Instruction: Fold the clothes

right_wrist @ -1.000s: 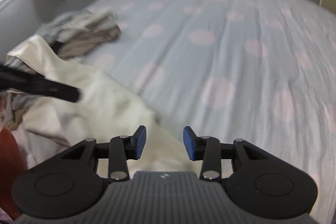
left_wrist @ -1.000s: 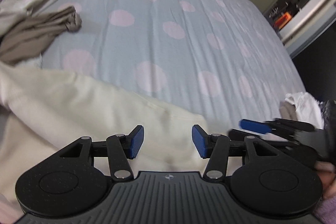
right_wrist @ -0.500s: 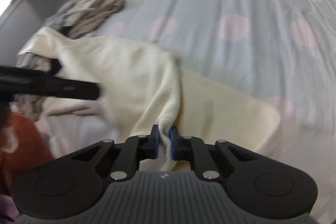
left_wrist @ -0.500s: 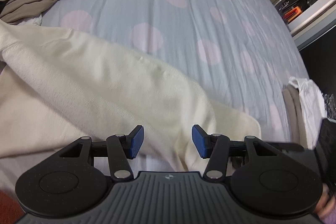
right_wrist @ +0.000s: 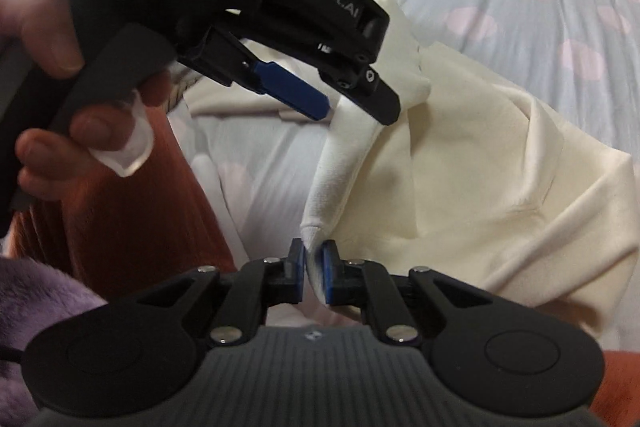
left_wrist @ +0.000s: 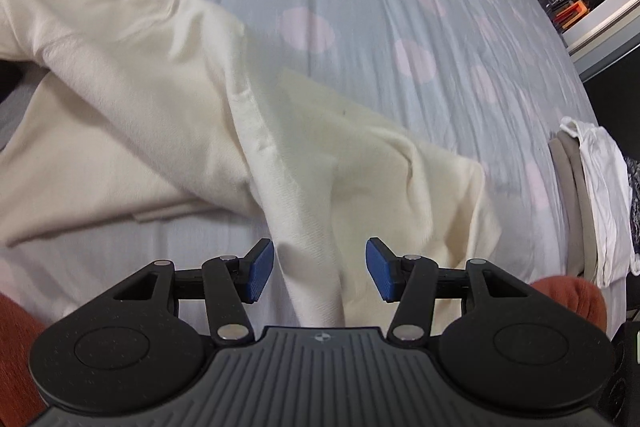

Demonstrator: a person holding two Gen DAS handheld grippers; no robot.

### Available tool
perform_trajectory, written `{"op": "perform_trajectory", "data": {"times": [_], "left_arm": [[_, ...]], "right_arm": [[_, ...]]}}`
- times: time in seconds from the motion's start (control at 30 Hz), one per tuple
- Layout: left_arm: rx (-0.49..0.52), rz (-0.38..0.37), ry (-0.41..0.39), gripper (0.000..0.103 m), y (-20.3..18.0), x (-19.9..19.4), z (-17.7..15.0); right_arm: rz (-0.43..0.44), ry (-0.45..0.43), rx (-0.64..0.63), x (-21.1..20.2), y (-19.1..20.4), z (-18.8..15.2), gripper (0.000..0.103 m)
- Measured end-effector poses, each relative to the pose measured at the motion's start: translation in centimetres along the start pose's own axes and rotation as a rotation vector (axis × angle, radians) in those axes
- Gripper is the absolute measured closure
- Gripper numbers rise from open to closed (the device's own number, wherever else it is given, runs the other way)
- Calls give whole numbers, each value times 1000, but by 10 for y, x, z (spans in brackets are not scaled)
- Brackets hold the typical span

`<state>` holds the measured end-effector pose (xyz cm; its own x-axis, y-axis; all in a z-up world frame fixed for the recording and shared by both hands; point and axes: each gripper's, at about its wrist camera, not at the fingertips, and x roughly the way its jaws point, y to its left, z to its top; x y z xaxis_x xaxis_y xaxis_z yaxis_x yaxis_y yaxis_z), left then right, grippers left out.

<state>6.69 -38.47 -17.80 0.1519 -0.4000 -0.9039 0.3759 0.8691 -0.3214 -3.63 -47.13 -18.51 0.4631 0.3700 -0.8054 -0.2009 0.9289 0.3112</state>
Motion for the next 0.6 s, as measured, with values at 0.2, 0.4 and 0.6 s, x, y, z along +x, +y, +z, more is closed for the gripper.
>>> {"op": "perform_trajectory", "data": {"times": [0.2,0.4,0.6], "left_arm": [[-4,2,-16,54,-1,-4,-5],[2,-19,-50,54,-2,-13,-6],[38,-77,-60,54,-9,-12,-10]], "right_arm": [[-24,-24,14,-10,-4,0,87],[-135,-82,10,-32,-17,1,67],[-261,-127,14,-52,-39,0,67]]}}
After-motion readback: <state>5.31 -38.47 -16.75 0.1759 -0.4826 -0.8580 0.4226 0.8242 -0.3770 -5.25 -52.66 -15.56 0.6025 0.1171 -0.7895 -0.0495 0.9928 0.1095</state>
